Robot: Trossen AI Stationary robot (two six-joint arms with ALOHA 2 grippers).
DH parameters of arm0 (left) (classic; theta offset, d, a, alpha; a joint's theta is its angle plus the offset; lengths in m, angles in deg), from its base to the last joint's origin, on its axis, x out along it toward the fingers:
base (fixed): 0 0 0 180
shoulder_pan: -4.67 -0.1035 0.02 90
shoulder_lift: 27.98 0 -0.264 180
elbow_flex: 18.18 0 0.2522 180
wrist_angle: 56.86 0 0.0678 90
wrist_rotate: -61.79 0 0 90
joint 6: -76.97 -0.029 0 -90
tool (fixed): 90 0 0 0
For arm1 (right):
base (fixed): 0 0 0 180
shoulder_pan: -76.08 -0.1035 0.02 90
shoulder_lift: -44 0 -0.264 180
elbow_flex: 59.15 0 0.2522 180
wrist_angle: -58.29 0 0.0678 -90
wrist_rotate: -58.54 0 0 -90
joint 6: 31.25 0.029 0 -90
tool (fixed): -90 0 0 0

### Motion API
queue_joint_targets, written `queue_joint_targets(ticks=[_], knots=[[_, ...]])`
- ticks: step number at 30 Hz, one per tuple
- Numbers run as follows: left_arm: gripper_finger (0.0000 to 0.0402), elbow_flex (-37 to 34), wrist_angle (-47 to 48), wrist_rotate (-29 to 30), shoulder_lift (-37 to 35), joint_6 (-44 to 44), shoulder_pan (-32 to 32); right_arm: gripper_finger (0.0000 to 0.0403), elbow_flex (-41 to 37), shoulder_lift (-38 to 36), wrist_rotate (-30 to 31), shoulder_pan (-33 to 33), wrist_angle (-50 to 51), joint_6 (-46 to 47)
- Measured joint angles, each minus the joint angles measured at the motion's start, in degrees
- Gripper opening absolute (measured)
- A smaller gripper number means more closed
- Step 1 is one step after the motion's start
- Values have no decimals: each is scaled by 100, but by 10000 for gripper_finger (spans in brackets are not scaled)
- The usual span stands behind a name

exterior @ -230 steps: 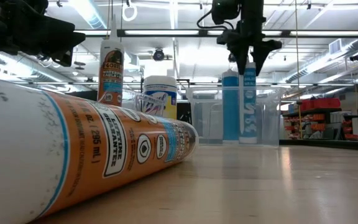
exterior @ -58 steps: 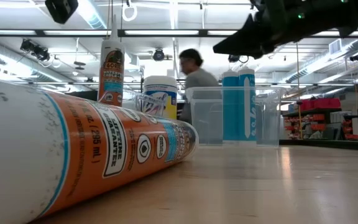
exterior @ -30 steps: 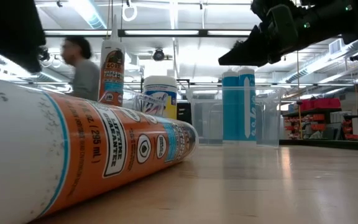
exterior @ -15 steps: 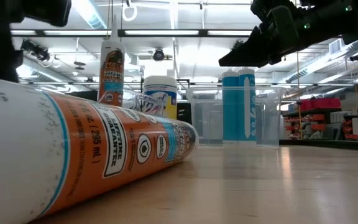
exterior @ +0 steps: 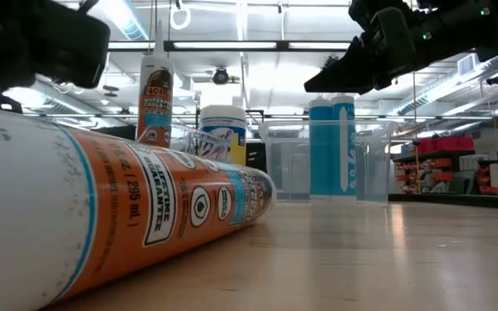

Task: Pick & place silicon tubes, Sealant and Lysol wipes
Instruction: Put the left orange sealant into the left transparent bin

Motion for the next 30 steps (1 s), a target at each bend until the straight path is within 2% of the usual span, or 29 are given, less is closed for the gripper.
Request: queue_joint_targets(ticks=[6,12,22,25,30], knots=[[288,13,37,-175,183,-228,-43,0,0,1,0,0,22,11],[223,3,30,-102,184,-483,-25,0,0,1,-1,0,42,70],[222,15,-163,66,187,-726,-12,0,0,1,4,12,42,103],[222,150,-171,408,211,-871,-8,0,0,1,6,28,42,120],[222,431,-179,1339,204,-1202,27,0,0,1,8,28,42,208]])
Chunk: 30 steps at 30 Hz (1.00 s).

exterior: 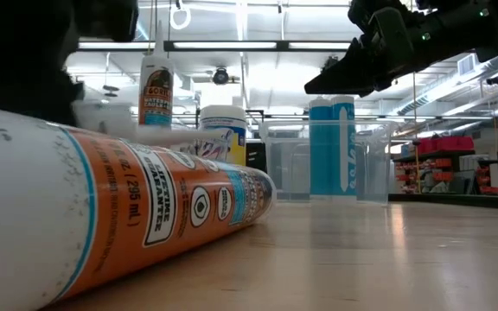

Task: Pick & place silicon tubes, Sealant and Lysol wipes
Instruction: Put the left orange sealant into the left transparent bin

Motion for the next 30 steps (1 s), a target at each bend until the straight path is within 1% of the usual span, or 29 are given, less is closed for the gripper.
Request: queue_joint_targets(ticks=[3,12,16,19,25,28,30], knots=[[222,62,7,277,-3,-108,1,0,0,0,1,0,0,52],[221,76,-38,1438,-12,-184,2,0,0,0,12,0,0,56],[221,76,-248,1940,-18,-302,29,0,0,0,12,-1,0,61],[221,76,-553,2326,-18,-574,35,0,0,0,12,0,0,105],[221,82,-949,3123,-20,-1144,24,0,0,0,15,59,-4,562],[221,82,-971,3543,-20,-1182,24,2,0,0,97,146,15,1067],[221,82,-1008,3786,-20,-1187,17,6,0,0,60,203,56,1193]])
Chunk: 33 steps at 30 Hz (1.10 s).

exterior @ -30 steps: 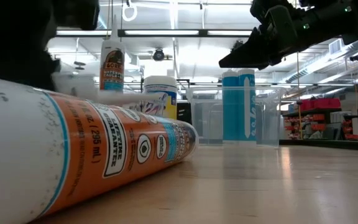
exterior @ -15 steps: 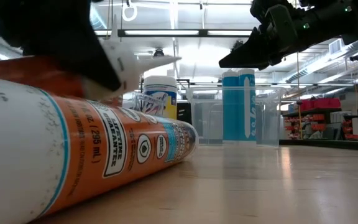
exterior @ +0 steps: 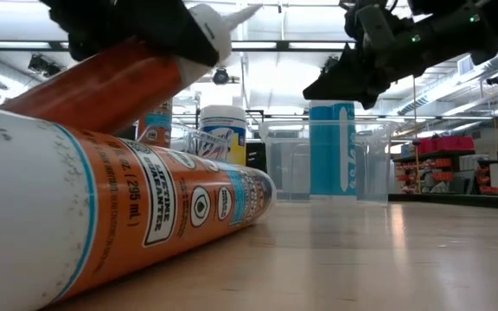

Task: Pick & place silicon tubes, Sealant and Lysol wipes
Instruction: Put the left orange sealant into the left transparent bin

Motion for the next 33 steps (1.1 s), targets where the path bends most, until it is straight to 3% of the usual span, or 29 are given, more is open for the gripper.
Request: queue_joint_targets(ticks=[7,10,15,21,24,28,33], knots=[[220,0,-39,904,0,-9,-8,9,0,0,-424,61,-162,-589],[220,0,-40,985,0,-29,-63,3,2,0,-744,56,-383,-991],[220,0,-56,1061,0,-31,-204,4,2,-2,-595,31,-695,-1235],[220,0,-161,1419,0,-265,-258,4,7,-2,-1142,10,-1034,-1087],[220,0,-551,1537,-1,-634,-258,6,7,-2,-1929,5,-1598,-759],[220,0,-1146,1661,-4,-1222,-284,29,7,-2,-2899,2,-2244,-407],[220,0,-1523,1678,-9,-1516,-473,97,7,-2,-3109,-22,-2532,-244]])
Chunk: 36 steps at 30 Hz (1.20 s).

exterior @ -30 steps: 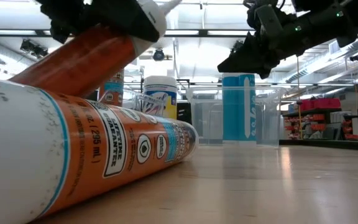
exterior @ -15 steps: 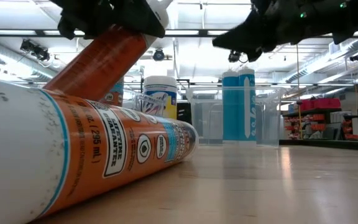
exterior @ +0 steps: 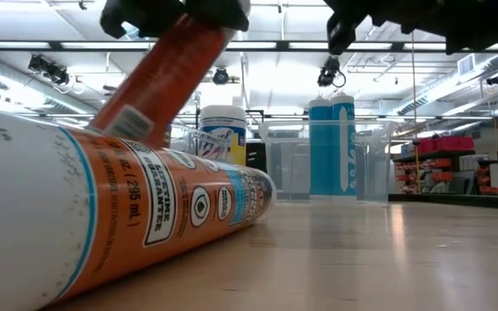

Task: Pick & place silicon tubes, Sealant and Lysol wipes
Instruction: Put the left orange sealant into the left transparent bin

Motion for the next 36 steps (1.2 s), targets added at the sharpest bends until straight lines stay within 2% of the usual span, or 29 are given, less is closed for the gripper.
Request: queue_joint_targets(ticks=[3,7,12,16,21,29,36], knots=[[219,-2,-90,-8,0,-164,-129,148,4,-2,-1,-25,-266,21],[219,-2,-686,-99,0,-765,-257,207,169,-2,54,-35,-347,-113],[219,-2,-1613,-135,0,-1876,-303,241,449,-2,456,-29,79,-150],[219,-2,-2317,-138,0,-2624,-303,244,603,-1,619,-35,471,-139],[219,-2,-2933,-443,0,-3334,-345,240,669,86,629,-35,433,-128],[219,-2,-3012,-693,0,-3462,-497,221,933,332,512,-35,472,-131],[219,-2,-3084,-744,0,-3586,-496,171,953,393,503,-35,469,-194]])
